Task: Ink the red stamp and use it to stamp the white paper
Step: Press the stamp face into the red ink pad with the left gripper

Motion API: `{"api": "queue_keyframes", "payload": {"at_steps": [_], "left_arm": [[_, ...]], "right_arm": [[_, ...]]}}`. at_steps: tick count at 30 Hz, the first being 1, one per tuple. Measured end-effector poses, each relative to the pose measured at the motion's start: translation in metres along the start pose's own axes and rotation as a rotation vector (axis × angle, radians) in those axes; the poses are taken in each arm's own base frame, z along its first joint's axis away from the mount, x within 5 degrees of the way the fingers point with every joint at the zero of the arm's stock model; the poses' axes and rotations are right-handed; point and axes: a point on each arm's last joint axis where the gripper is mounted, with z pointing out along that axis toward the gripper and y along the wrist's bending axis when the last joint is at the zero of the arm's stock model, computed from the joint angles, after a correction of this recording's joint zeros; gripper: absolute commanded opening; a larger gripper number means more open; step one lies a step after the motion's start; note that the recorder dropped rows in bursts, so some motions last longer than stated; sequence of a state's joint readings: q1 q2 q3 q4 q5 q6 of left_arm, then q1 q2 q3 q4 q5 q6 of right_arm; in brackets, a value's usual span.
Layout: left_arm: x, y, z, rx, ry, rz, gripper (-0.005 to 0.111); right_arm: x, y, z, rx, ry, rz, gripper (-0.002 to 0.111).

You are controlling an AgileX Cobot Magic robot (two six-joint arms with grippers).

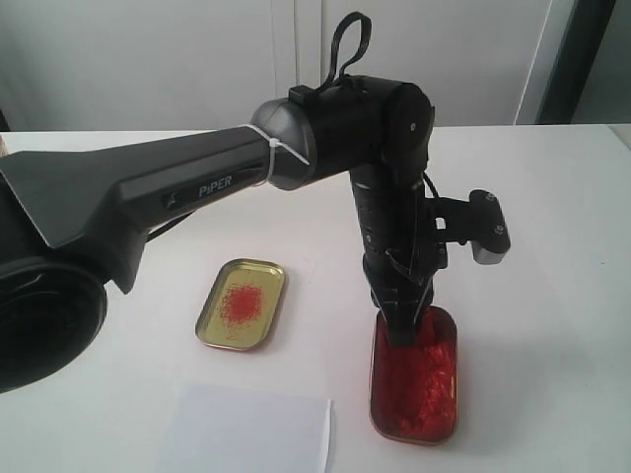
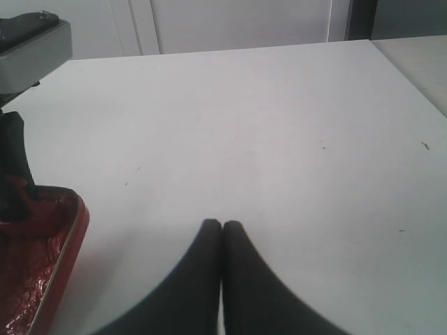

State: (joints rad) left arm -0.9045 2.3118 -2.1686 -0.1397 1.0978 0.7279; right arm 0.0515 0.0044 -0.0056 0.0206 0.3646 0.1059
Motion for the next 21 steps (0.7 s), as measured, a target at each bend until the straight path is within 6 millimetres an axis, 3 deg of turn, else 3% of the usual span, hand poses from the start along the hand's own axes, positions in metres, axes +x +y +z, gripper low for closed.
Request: {"api": "queue_keyframes", "payload": {"at_steps": [21], "left_arm": [[-0.0013,-0.0041,-0.0001,0.045,-0.014,-0.011,0.000]], "right_arm": [[0.0000,0.0000,0.0000,0.000,0.000,0.000,0.000]]}}
